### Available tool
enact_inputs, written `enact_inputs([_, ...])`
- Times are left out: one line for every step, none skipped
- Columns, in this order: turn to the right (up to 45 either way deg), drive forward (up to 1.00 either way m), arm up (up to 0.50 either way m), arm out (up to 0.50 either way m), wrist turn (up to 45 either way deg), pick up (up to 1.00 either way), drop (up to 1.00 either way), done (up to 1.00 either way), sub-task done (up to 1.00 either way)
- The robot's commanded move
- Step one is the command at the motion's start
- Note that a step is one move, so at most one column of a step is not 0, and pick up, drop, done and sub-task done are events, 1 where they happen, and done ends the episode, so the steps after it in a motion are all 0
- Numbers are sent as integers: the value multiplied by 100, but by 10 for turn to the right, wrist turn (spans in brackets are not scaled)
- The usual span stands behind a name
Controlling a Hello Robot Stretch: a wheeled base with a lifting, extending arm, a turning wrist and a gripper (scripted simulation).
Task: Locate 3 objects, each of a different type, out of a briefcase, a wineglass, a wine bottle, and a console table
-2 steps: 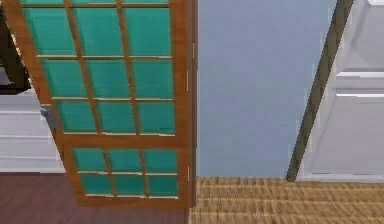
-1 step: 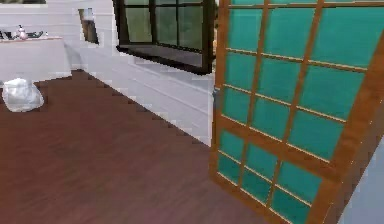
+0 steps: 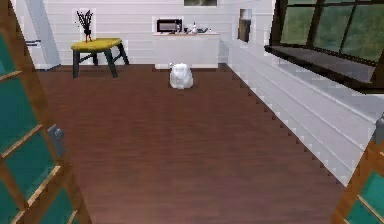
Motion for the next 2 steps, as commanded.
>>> enact_inputs([0, 100, 0, 0, 0, 0, 0, 0, 0])
enact_inputs([-180, 0, 0, 0, 0, 0, 0, 0, 0])
